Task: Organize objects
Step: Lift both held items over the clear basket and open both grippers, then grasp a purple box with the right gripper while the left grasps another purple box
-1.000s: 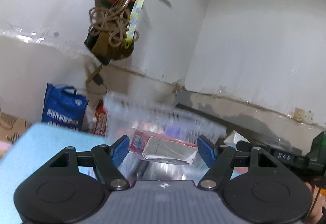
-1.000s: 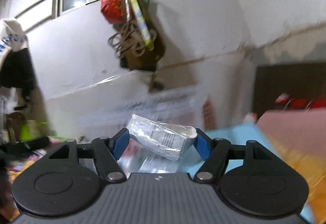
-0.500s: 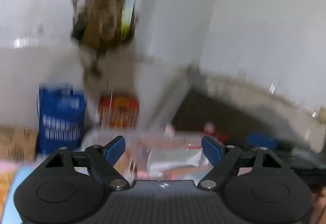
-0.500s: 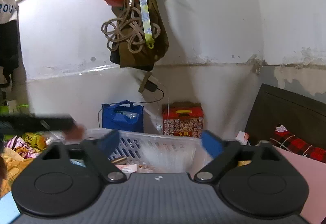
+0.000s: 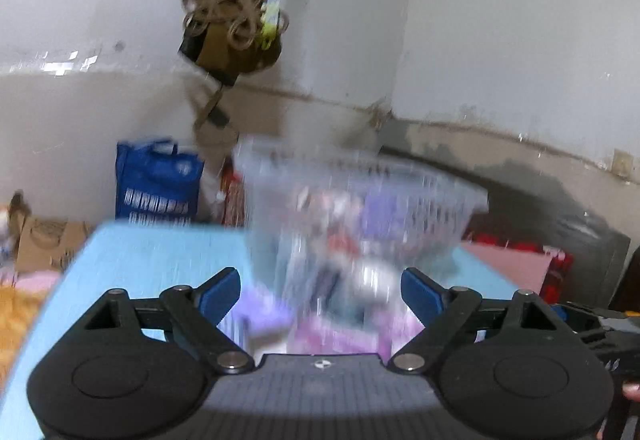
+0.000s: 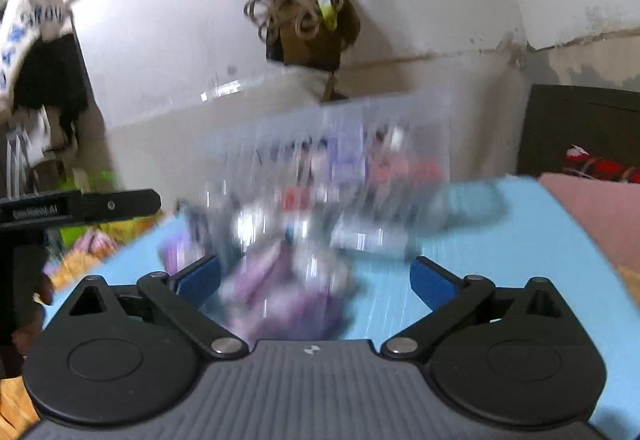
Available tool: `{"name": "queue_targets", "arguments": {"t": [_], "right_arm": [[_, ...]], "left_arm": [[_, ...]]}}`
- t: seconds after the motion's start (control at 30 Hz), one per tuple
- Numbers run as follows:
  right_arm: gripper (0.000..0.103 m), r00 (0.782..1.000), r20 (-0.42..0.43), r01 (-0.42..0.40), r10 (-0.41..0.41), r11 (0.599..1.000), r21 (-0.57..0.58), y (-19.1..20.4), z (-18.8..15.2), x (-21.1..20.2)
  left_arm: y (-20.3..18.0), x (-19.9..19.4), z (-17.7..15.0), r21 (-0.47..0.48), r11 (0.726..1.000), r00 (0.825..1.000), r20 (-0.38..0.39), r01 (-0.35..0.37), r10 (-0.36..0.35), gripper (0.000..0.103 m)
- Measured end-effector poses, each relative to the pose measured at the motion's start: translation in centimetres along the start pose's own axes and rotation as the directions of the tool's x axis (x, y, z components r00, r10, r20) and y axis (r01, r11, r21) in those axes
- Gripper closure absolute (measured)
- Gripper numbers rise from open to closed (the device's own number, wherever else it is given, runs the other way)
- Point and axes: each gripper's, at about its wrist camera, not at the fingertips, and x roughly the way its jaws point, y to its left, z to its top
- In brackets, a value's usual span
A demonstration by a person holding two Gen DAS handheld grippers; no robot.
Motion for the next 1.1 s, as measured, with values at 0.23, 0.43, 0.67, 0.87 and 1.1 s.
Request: {"name": "queue_targets", "arguments": {"t": [0.23,0.43,0.67,0.87,1.1], "right_arm": [[0.000,0.999,-0.049,0.012,-0.016,0.998,-0.066,2.6,-0.6,1.3],[0.021,0.996,-0.092,-0.002,-0.005,0.997,-0.077,2.9,-0.9,1.9],[0.033,0.997,-0.077,0.010,-0.015,0.998,-0.068,2.4,-1.5,1.7],[0.037,0.999,-0.047,0.020,-0.022,0.999,-0.038,1.7,-1.8,0.7],[0.040,0.999,-0.005,0.047,-0.047,0.999,0.003,-0.3,-2.0,-1.1]], "left_arm": [[-0.9,1.6,-1.0,0.072,0.997,0.995,-0.092,0.031,-0.024,0.013],[-2.3,3.2,-1.3,0.181,0.983,0.990,-0.139,0.001,0.025,0.013],[-2.6,2.9,-1.7,0.192,0.981,0.994,-0.107,0.000,0.021,0.033],[-2.3,1.7,-2.5,0.165,0.986,0.999,-0.048,-0.004,0.012,0.033],[-2.1,-0.6,-2.8,0.097,0.995,0.999,0.037,0.002,-0.005,0.033]]}}
